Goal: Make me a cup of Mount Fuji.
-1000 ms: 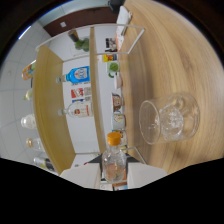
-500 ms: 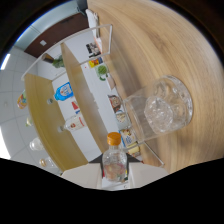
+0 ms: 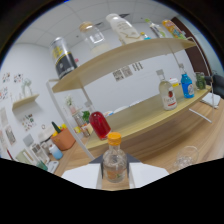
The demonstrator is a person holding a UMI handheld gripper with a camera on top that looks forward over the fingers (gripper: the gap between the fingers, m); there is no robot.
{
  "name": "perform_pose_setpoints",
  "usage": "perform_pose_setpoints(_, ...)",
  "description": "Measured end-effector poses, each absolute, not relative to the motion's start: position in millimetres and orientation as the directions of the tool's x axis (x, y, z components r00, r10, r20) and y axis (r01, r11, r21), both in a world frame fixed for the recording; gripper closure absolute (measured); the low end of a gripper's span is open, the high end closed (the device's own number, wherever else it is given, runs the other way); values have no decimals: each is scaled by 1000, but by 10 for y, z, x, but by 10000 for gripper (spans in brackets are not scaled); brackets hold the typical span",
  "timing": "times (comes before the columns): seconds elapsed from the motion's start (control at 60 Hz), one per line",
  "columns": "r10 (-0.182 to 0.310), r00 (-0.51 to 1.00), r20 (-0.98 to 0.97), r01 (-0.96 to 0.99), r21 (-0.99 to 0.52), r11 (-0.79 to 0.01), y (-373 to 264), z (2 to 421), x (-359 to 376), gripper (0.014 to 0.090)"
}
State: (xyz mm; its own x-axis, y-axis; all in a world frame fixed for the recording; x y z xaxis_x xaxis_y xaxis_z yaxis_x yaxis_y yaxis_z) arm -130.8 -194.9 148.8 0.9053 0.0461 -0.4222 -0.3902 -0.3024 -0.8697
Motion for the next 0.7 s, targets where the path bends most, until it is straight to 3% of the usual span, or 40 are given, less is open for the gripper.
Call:
perform_pose_setpoints(0.117,73,972,-223,-180,-909,-375,-1956,995,-1508,695)
perform_pose_setpoints(0.3,114,990,-79,-19,-889,-457,-1984,460,-1661,694)
perform_pose_setpoints(0.583,110,992,-59,11,-834,-552,-2024,187,-1676,689)
perform_pose_setpoints(0.7,113,992,-59,13,-835,-550,-2034,193,-1680,684)
